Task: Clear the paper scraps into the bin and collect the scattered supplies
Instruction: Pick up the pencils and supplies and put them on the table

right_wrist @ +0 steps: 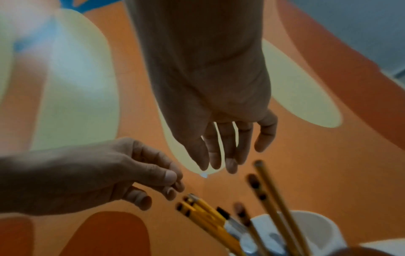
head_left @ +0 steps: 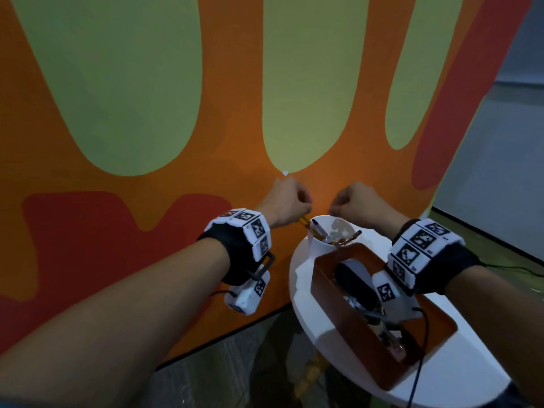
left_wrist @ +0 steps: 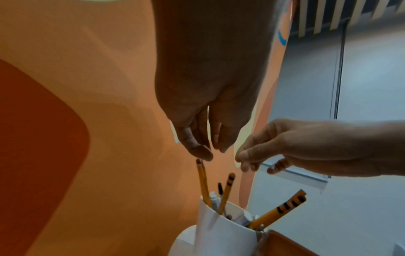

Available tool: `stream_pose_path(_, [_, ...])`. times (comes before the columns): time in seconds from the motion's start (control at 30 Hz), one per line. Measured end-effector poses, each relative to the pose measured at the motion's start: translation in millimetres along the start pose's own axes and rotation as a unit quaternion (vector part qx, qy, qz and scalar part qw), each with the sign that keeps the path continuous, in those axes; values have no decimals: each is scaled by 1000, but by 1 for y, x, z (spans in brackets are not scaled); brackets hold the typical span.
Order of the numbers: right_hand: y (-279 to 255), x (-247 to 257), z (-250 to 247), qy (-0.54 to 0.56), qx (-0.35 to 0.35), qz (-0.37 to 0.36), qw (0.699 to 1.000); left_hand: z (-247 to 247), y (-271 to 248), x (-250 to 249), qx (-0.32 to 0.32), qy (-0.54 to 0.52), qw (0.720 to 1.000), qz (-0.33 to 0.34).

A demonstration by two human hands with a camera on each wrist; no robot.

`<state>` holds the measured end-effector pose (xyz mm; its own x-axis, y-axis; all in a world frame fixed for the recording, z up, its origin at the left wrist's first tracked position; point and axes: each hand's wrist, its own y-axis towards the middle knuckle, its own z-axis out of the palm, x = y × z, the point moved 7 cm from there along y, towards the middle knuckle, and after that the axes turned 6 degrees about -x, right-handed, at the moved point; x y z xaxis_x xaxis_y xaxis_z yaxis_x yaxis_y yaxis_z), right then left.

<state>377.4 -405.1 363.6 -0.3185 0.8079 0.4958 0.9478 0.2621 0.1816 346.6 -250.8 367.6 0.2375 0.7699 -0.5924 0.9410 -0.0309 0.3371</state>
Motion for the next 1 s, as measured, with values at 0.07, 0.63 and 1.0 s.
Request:
stream_pose_path(0.07, [-4, 25, -3, -7, -28, -44, 999, -15, -13, 11, -11, 0, 1000, 1])
stream_pose_path(0.63, [-80, 251, 258, 58, 273, -233, 932, -139, -249, 253, -14, 65, 969, -237])
stream_pose_path(1.0, [-168, 231, 522, -1, 472, -239, 848, -33, -462, 434, -3, -28, 890, -456])
